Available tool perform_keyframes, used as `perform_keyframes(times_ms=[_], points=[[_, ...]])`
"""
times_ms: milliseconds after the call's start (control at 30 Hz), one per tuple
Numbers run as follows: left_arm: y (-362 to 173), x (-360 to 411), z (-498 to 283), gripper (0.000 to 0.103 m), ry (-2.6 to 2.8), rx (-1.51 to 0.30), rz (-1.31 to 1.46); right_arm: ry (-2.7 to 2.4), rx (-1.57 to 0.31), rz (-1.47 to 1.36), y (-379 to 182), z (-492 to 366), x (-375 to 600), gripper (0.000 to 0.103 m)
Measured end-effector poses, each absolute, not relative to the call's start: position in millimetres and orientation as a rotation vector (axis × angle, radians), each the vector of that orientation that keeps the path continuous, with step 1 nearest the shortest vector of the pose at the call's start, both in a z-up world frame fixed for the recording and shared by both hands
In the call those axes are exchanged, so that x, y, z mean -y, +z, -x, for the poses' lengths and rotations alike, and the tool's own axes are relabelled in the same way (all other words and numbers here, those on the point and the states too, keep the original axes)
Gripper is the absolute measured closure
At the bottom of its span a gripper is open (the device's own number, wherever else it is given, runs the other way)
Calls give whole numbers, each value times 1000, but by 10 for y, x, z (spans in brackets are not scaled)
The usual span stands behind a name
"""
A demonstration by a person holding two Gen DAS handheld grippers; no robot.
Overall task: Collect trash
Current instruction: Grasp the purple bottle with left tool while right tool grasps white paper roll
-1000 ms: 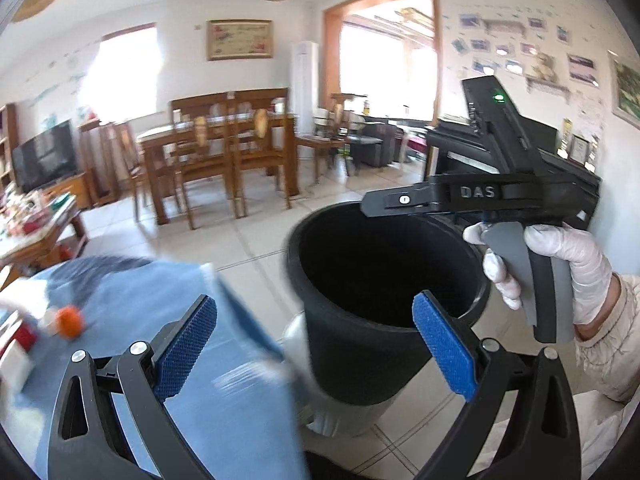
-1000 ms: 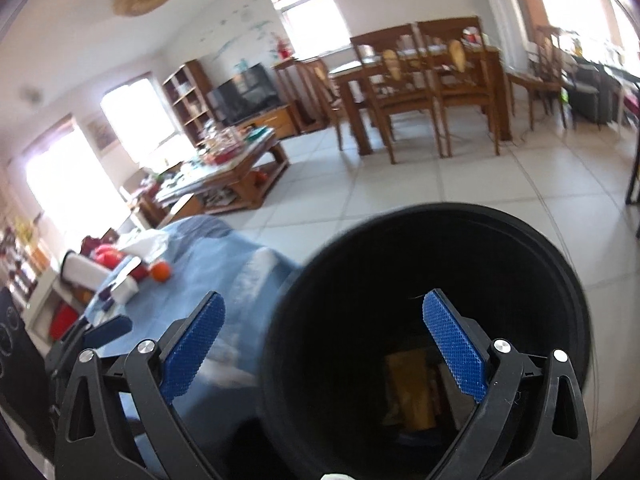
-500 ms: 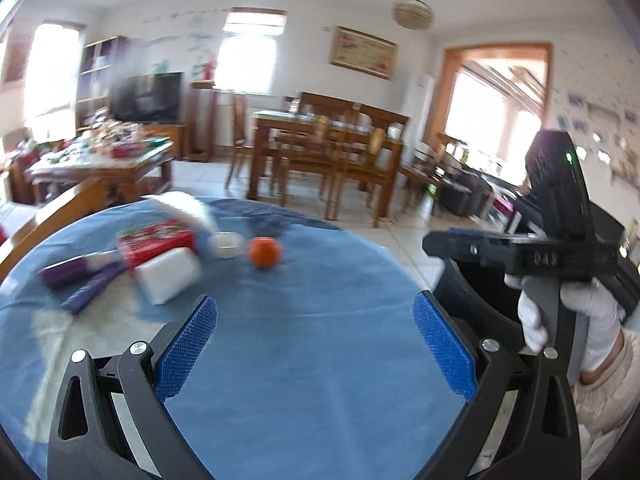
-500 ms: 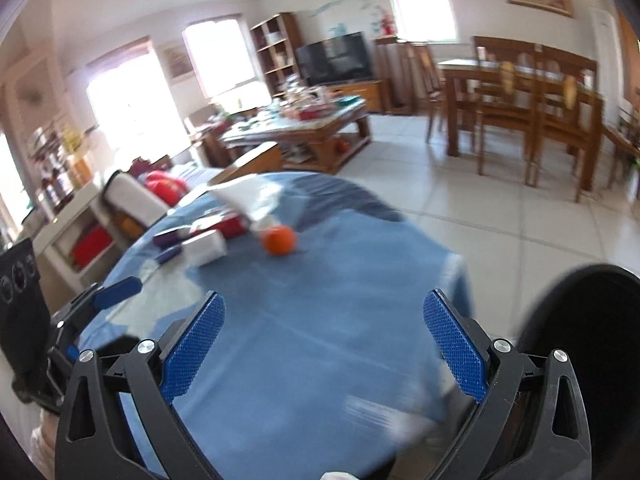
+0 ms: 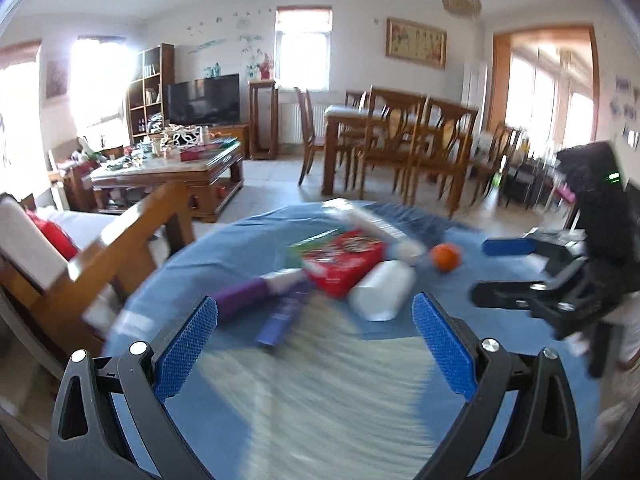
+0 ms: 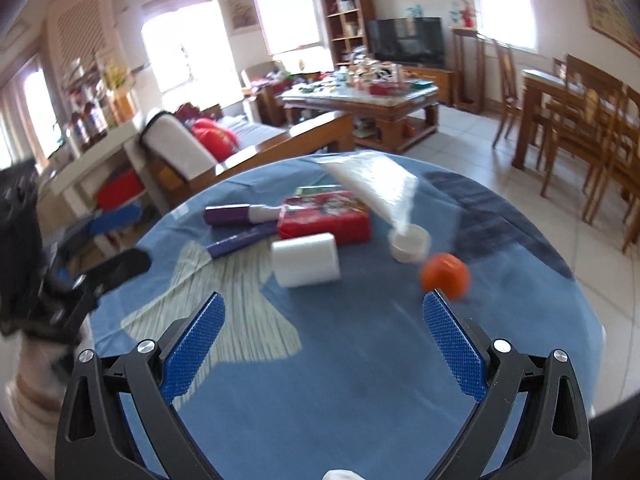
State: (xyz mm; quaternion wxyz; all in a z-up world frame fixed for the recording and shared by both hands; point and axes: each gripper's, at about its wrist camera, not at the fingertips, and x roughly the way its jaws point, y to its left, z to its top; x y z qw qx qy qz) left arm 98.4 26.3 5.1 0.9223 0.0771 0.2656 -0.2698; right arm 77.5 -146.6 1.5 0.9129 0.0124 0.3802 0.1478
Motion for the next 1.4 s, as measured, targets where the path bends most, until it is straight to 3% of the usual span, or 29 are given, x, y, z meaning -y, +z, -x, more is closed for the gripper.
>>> perform_keyframes(times_ms=[233, 333, 500, 633, 667, 833, 900, 1400], points=[[-189, -358, -1779, 9, -559, -693, -311, 352, -806, 26, -141, -1167, 1159, 6], [-333, -295, -1952, 28, -578, -764, -362, 367, -810, 22, -186, -1287, 1117, 10], [-527, -144, -2020, 38, -622, -835, -438, 379, -825, 7, -299, -1414, 1107, 11], [-581, -105, -2040, 47, -651, -873, -441, 394, -837, 2, -339, -1454, 1104, 22], [-572, -116, -2036, 56, -648, -881, -427, 394, -839, 6, -357, -1462, 1101, 23], [-557, -134, -2059, 70, -626, -897, -377, 382, -857, 18, -428, -1494, 1103, 46], [-549, -135, -2023, 78, -598, -891, -371, 382, -854, 11, -438, -1514, 1133, 50], [50, -304, -1223, 79, -608, -708, -170, 431, -729, -156, -212, -1339, 1498, 50]])
